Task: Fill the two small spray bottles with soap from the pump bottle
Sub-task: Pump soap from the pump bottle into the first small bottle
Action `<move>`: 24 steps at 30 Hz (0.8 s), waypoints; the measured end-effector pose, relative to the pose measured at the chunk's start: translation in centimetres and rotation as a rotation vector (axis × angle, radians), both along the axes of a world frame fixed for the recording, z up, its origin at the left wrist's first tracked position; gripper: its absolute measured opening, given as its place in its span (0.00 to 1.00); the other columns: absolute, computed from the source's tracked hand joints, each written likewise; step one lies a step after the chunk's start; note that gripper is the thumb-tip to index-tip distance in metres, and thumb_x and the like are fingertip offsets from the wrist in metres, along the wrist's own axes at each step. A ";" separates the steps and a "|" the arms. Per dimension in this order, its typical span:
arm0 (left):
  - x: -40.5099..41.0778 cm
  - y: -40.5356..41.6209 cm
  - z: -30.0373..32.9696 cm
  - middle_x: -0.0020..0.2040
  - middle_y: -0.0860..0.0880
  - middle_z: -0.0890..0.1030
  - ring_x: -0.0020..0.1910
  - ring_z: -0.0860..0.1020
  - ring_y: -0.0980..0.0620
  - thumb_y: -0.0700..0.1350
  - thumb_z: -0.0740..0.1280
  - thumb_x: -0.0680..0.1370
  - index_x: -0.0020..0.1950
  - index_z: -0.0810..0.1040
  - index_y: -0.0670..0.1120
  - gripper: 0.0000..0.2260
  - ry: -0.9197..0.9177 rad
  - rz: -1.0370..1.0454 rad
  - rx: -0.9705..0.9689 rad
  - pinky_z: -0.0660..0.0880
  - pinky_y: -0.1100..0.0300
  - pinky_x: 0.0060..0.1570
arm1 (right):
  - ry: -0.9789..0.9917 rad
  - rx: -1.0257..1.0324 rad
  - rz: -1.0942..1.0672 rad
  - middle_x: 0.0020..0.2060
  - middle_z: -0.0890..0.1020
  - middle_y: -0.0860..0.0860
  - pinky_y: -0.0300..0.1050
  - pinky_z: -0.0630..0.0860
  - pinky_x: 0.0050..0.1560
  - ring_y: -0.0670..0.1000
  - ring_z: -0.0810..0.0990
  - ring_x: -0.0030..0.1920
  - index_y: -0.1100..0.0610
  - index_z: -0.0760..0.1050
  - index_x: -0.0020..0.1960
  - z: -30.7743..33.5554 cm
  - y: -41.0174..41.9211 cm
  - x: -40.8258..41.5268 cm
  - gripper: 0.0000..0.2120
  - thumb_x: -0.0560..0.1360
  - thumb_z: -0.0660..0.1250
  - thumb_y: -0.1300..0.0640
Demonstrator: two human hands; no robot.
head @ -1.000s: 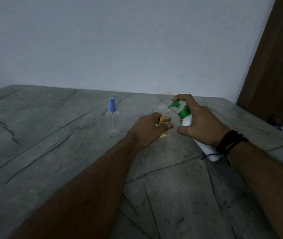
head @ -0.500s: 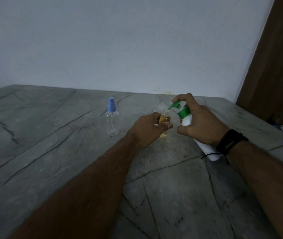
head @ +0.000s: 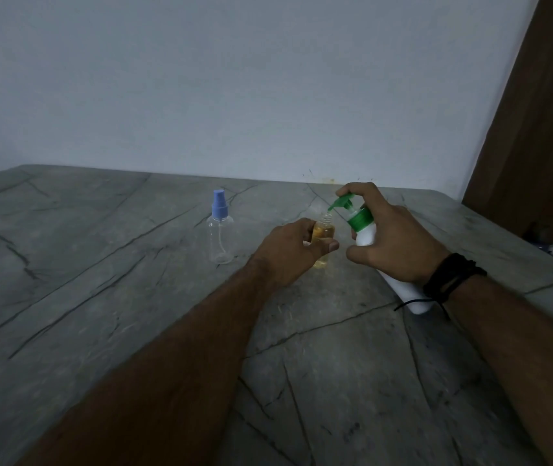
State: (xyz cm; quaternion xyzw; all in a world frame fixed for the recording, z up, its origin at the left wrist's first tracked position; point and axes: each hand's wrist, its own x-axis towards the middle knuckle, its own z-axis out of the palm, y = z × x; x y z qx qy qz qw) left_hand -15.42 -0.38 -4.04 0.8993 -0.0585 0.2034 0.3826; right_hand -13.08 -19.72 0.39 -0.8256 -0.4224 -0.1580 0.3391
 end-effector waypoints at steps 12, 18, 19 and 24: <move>-0.1 -0.1 0.1 0.54 0.53 0.81 0.53 0.77 0.56 0.61 0.67 0.74 0.58 0.78 0.53 0.17 0.004 -0.003 0.006 0.72 0.59 0.52 | 0.004 0.008 0.002 0.37 0.80 0.48 0.42 0.75 0.36 0.48 0.79 0.35 0.46 0.65 0.68 0.1 0.0 -0.1 0.34 0.66 0.74 0.62; -0.1 -0.1 0.1 0.54 0.54 0.81 0.53 0.77 0.57 0.61 0.68 0.74 0.57 0.78 0.54 0.17 0.005 -0.002 -0.006 0.72 0.59 0.51 | 0.009 0.009 -0.005 0.37 0.80 0.49 0.46 0.76 0.37 0.48 0.79 0.35 0.46 0.65 0.67 0.1 0.0 -0.2 0.34 0.67 0.74 0.62; -0.1 -0.1 0.1 0.54 0.54 0.81 0.52 0.77 0.57 0.61 0.68 0.74 0.57 0.78 0.54 0.17 0.004 -0.001 -0.010 0.72 0.60 0.50 | 0.010 0.009 -0.003 0.38 0.80 0.50 0.46 0.76 0.38 0.49 0.80 0.36 0.46 0.65 0.68 0.1 0.0 -0.2 0.34 0.67 0.74 0.62; -0.1 -0.1 0.0 0.54 0.54 0.81 0.52 0.77 0.57 0.61 0.68 0.74 0.57 0.78 0.54 0.17 -0.003 -0.002 -0.004 0.72 0.60 0.51 | 0.008 -0.001 -0.002 0.37 0.80 0.51 0.48 0.76 0.38 0.50 0.80 0.35 0.47 0.65 0.67 0.2 0.0 -0.2 0.33 0.67 0.74 0.62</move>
